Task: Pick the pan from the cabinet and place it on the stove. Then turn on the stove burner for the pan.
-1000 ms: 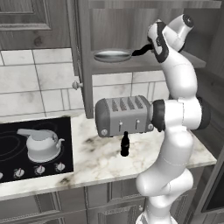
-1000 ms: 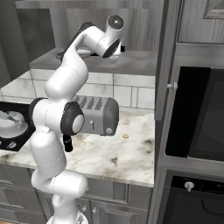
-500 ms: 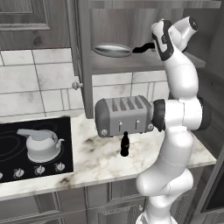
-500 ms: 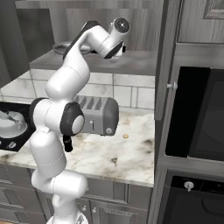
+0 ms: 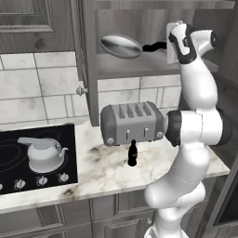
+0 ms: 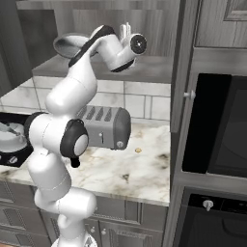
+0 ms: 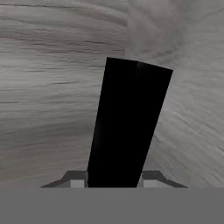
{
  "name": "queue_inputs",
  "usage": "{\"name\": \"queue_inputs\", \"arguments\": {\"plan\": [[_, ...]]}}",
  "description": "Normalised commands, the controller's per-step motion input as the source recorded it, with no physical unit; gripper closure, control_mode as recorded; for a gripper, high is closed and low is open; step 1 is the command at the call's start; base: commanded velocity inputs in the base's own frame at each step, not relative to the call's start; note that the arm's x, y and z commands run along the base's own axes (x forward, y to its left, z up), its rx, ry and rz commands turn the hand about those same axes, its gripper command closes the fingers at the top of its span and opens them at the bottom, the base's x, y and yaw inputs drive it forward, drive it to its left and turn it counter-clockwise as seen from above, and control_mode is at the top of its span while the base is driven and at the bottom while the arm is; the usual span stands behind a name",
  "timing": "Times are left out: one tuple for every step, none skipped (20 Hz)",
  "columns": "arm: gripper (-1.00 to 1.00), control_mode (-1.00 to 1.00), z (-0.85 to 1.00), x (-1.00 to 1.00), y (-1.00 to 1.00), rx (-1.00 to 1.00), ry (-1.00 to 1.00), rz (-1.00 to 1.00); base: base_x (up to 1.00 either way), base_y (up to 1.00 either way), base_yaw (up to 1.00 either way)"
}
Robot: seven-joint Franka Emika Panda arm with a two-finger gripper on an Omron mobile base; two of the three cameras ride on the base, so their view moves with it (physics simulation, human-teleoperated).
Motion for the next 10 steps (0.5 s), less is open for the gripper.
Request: {"name": "queue_inputs", "arguments": {"plan": [[1.00, -1.00, -0.17, -0.19, 0.28, 0.13, -0.26, 0.00, 0.00, 0.00, 0.00], [1.00, -1.00, -0.08, -0.22, 0.28, 0.11, -0.25, 0.00, 0.00, 0.00, 0.00], [1.00, -1.00, 0.00, -0.28, 0.27, 0.09, -0.24, 0.00, 0.00, 0.00, 0.00], [1.00, -1.00, 0.00, -0.38, 0.27, 0.07, -0.24, 0.00, 0.00, 0.00, 0.00], [1.00, -1.00, 0.00, -0.48, 0.24, 0.03, -0.25, 0.00, 0.00, 0.00, 0.00], [1.00, -1.00, 0.01, -0.51, 0.26, 0.00, -0.23, 0.00, 0.00, 0.00, 0.00], [1.00, -1.00, 0.07, -0.58, 0.25, 0.00, -0.21, 0.00, 0.00, 0.00, 0.00], [1.00, -1.00, 0.06, -0.59, 0.28, 0.00, -0.18, 0.00, 0.00, 0.00, 0.00], [1.00, -1.00, 0.11, -0.62, 0.26, 0.00, -0.17, 0.00, 0.00, 0.00, 0.00], [1.00, -1.00, 0.11, -0.64, 0.25, 0.00, -0.16, 0.00, 0.00, 0.00, 0.00]]}}
